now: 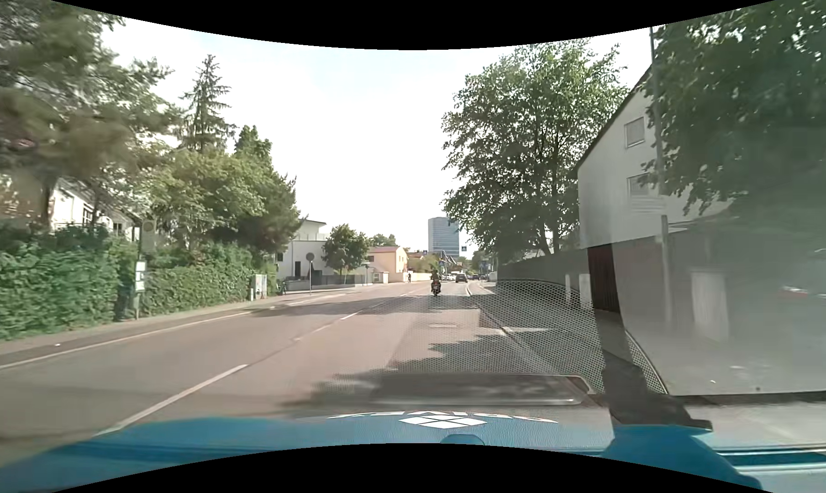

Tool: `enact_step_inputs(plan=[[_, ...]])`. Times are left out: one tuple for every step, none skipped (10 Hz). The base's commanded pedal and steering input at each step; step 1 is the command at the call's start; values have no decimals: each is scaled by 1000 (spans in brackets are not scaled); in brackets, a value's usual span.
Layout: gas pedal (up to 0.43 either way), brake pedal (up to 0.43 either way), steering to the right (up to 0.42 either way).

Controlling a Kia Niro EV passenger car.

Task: Follow the waypoints while adhering to traffic rules and regulations

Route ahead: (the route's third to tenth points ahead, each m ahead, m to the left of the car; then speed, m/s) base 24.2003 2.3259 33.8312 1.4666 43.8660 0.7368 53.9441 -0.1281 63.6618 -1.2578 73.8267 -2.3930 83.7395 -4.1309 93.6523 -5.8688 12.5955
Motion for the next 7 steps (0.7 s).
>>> enact_step_inputs(plan=[[39, 0, 6], [39, 0, 7], [39, 0, 8], [39, 0, 8], [39, 0, 8], [39, 0, 8], [39, 0, 8]])
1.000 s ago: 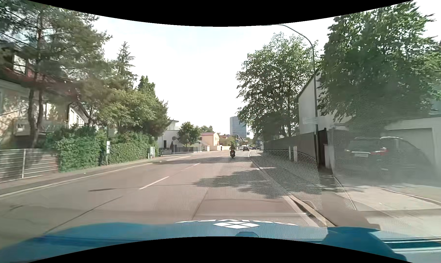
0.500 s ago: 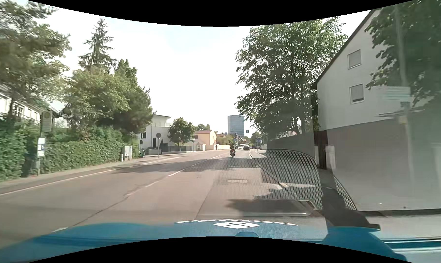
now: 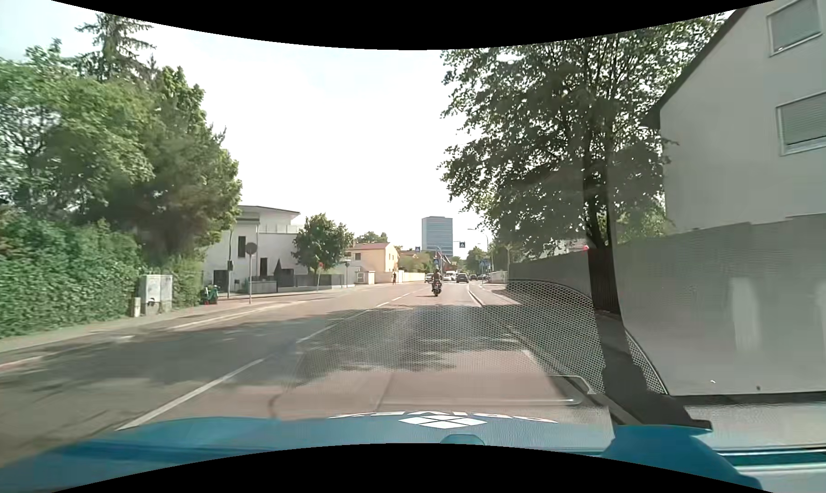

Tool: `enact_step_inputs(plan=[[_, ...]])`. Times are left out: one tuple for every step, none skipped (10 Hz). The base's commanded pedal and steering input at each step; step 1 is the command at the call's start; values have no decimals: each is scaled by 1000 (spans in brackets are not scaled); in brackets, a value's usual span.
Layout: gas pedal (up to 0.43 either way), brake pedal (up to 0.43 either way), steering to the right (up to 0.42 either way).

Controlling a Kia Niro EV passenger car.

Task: Follow the waypoints while adhering to traffic rules and regulations

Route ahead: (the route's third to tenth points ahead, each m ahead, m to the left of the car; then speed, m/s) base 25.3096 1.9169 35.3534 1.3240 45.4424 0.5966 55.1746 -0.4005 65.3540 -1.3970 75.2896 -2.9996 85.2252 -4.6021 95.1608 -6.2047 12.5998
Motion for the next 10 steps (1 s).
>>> enact_step_inputs(plan=[[39, 0, 8], [39, 0, 9], [39, 0, 12], [39, 0, 11], [39, 0, 11], [39, 0, 11], [39, 0, 11], [28, 0, 11], [28, 0, 11], [20, 0, 11]])
